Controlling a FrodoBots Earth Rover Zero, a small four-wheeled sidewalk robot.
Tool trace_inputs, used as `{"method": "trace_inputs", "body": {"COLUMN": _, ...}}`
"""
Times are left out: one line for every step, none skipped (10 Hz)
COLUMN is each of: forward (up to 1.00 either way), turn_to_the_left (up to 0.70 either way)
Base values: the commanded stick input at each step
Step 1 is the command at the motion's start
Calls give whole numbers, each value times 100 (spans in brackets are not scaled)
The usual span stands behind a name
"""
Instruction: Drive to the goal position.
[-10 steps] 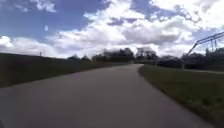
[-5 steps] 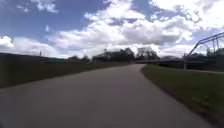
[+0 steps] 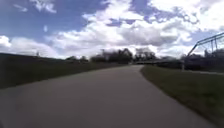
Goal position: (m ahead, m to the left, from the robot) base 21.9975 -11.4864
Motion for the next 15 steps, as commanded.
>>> {"method": "trace_inputs", "body": {"forward": 100, "turn_to_the_left": 0}}
{"method": "trace_inputs", "body": {"forward": 100, "turn_to_the_left": 0}}
{"method": "trace_inputs", "body": {"forward": 100, "turn_to_the_left": 0}}
{"method": "trace_inputs", "body": {"forward": 100, "turn_to_the_left": 0}}
{"method": "trace_inputs", "body": {"forward": 100, "turn_to_the_left": -2}}
{"method": "trace_inputs", "body": {"forward": 100, "turn_to_the_left": -18}}
{"method": "trace_inputs", "body": {"forward": 100, "turn_to_the_left": -34}}
{"method": "trace_inputs", "body": {"forward": 100, "turn_to_the_left": -25}}
{"method": "trace_inputs", "body": {"forward": 100, "turn_to_the_left": -10}}
{"method": "trace_inputs", "body": {"forward": 100, "turn_to_the_left": 0}}
{"method": "trace_inputs", "body": {"forward": 100, "turn_to_the_left": 0}}
{"method": "trace_inputs", "body": {"forward": 100, "turn_to_the_left": 0}}
{"method": "trace_inputs", "body": {"forward": 100, "turn_to_the_left": 0}}
{"method": "trace_inputs", "body": {"forward": 100, "turn_to_the_left": 0}}
{"method": "trace_inputs", "body": {"forward": 100, "turn_to_the_left": -21}}
